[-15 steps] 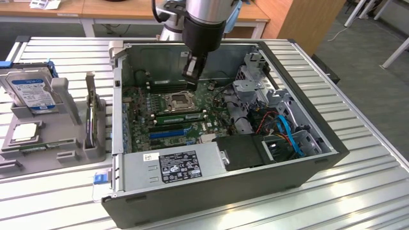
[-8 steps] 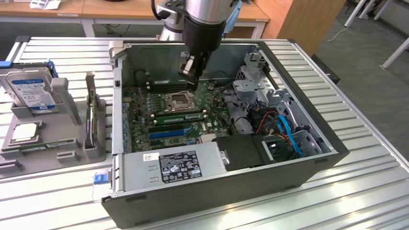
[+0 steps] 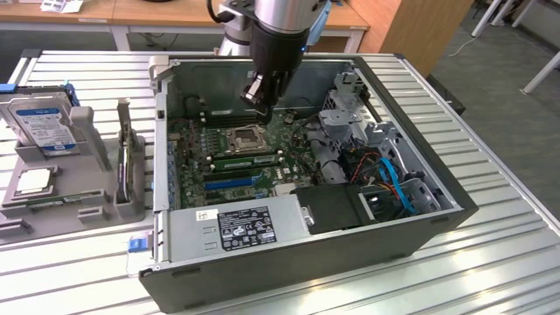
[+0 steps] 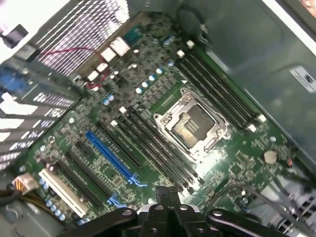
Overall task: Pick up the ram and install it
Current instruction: 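Press down the ram until it locks into place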
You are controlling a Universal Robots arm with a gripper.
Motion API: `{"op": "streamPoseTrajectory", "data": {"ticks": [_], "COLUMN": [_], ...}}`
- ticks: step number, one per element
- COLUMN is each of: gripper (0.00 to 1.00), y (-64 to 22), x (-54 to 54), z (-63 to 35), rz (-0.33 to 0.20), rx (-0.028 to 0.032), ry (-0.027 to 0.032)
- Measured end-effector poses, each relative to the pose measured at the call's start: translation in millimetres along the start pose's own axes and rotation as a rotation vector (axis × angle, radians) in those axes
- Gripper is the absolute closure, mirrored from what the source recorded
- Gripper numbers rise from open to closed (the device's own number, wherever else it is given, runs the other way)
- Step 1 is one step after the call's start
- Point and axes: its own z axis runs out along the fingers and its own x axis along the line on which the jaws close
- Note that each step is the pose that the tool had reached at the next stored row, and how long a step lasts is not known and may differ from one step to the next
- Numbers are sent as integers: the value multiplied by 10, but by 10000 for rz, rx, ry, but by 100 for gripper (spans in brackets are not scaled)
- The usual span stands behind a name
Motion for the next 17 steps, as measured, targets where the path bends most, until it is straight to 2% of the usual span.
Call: {"op": "streamPoseTrajectory", "data": {"ticks": [17], "gripper": [90], "y": [0], "x": [0], "z": [7], "rz": [3086], "rx": [65], "ry": [-132]}}
